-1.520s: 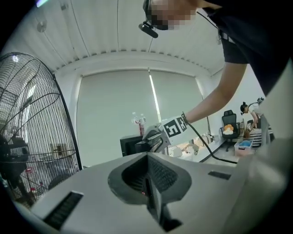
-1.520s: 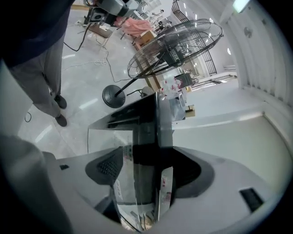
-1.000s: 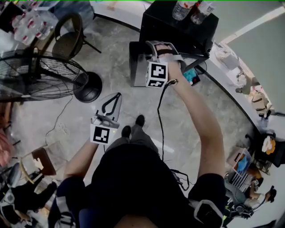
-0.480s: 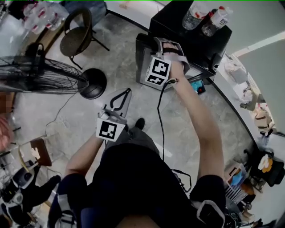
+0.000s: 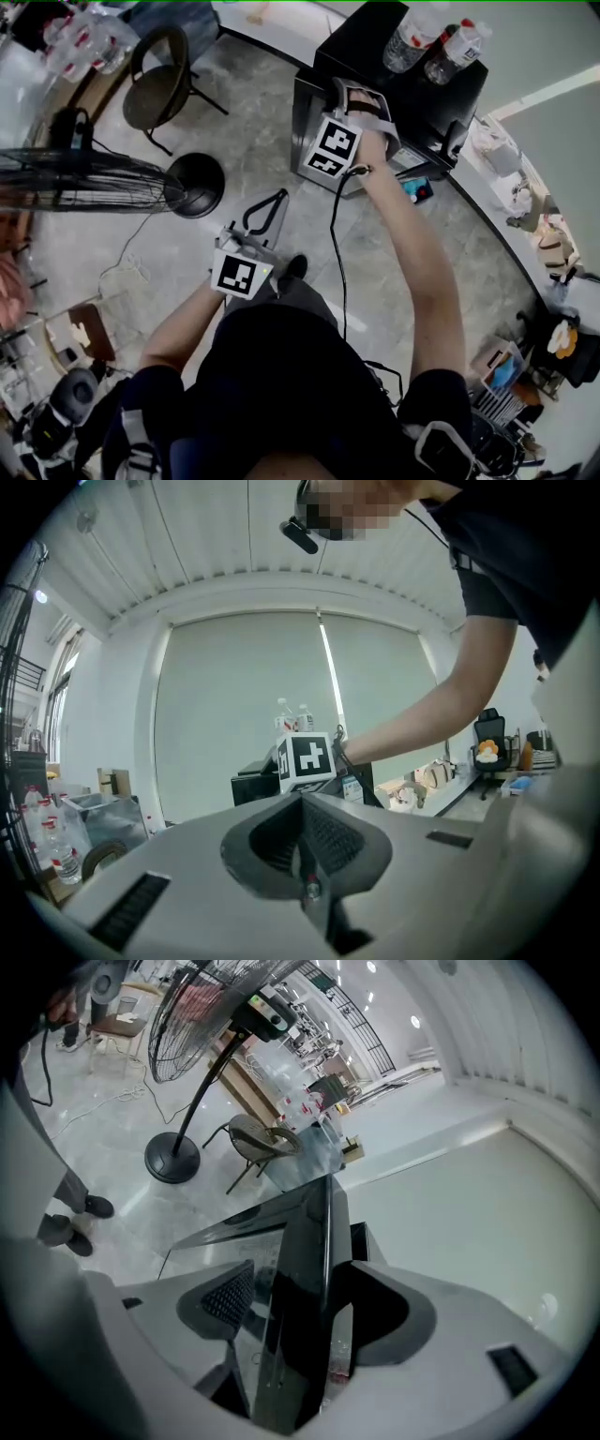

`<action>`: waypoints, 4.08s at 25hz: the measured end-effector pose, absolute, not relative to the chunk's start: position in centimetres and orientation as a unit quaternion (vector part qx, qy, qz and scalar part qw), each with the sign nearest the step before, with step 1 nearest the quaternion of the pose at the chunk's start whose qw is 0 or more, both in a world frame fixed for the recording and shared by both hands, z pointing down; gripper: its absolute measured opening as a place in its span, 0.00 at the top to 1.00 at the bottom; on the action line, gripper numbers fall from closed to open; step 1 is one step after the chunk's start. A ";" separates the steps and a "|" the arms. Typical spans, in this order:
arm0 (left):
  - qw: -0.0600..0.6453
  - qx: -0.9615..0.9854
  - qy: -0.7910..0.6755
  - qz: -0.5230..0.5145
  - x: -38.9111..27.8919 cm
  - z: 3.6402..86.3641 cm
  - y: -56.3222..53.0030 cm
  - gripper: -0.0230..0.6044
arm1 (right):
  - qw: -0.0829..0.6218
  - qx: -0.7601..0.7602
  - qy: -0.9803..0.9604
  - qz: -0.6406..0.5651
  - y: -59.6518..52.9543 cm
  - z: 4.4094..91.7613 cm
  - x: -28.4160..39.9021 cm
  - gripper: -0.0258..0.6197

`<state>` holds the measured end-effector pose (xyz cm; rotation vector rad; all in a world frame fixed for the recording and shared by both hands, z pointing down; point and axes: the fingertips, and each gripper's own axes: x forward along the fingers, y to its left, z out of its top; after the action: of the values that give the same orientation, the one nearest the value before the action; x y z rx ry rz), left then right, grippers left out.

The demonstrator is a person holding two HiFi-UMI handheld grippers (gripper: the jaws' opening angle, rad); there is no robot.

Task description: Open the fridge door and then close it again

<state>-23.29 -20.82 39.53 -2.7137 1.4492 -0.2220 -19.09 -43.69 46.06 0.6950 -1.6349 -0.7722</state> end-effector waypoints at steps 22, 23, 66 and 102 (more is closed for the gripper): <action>0.006 -0.894 0.446 -0.051 -25.3 39.8 -23.9 0.93 | 0.572 0.352 -0.674 -0.307 -46.9 45.9 -18.1 0.44; 0.004 -0.893 0.448 -0.051 -25.4 39.8 -24.0 0.93 | 0.570 0.351 -0.676 -0.309 -46.9 45.9 -18.2 0.44; 0.035 -0.870 0.491 -0.026 -26.6 37.2 -23.7 0.93 | 0.137 0.577 -0.803 -0.066 -28.9 34.7 -8.8 0.93; 0.068 -0.845 0.530 -0.001 -26.9 34.2 -21.1 0.93 | 0.037 0.661 -0.750 0.004 -16.8 33.8 -1.2 0.93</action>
<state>-26.85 -21.13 34.17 -2.5464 1.5975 -0.0035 -1.22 -16.83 33.78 2.0278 -2.3019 0.0111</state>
